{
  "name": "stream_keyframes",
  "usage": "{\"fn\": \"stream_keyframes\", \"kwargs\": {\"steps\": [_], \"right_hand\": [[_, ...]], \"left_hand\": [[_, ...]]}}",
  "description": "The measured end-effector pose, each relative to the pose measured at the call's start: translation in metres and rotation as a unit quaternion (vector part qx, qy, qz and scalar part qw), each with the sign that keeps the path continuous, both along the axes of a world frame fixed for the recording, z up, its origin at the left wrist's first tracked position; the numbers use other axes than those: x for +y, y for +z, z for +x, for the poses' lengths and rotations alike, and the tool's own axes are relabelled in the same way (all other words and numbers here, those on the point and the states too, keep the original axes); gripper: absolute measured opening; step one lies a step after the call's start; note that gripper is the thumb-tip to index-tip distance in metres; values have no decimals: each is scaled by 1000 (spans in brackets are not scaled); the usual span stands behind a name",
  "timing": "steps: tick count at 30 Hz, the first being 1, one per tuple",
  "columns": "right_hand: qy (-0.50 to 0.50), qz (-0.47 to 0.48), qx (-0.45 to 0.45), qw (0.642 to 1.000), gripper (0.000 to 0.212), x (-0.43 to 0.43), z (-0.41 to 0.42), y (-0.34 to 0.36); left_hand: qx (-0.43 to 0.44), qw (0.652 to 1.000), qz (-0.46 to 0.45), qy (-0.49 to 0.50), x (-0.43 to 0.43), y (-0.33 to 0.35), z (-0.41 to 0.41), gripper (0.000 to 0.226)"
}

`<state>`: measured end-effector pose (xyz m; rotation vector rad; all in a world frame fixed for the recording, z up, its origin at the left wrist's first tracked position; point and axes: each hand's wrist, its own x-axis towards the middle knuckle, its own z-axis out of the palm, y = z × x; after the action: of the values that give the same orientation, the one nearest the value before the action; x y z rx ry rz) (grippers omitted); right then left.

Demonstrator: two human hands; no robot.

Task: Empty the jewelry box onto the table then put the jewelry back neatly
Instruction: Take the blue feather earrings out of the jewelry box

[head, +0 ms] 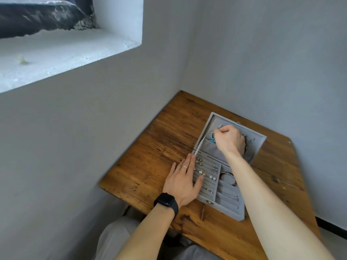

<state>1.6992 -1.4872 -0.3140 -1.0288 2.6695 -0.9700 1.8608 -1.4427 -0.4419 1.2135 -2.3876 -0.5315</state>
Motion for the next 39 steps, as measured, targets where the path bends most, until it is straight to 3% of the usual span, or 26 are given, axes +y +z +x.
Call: {"fn": "stream_keyframes", "kwargs": {"steps": [5,7,10,14,19,24,39], "right_hand": [[-6,13,16,1000,28,-2,4,1],[3,10,-28,1000,30,-3,3,2],[11,-13,-78,997,23,-3,3,3],[15,-25,-70,997,6,1,2,-3],[6,-29,-67,997,8,-1,0,-4],[8,-25,-8,1000,12,0,-1,-6],[84,-122,-49,988,7,-1,-4,18]], "left_hand": [[4,1000,-1,0,0,1,0,74],[3,1000,-3,0,0,0,0,74],[4,1000,-6,2,-1,0,1,74],[6,1000,-10,5,-1,-1,0,74],[4,1000,-9,4,-1,-2,0,75],[3,1000,-10,4,0,-1,-1,75],[-6,1000,-5,1,0,1,2,77]]}}
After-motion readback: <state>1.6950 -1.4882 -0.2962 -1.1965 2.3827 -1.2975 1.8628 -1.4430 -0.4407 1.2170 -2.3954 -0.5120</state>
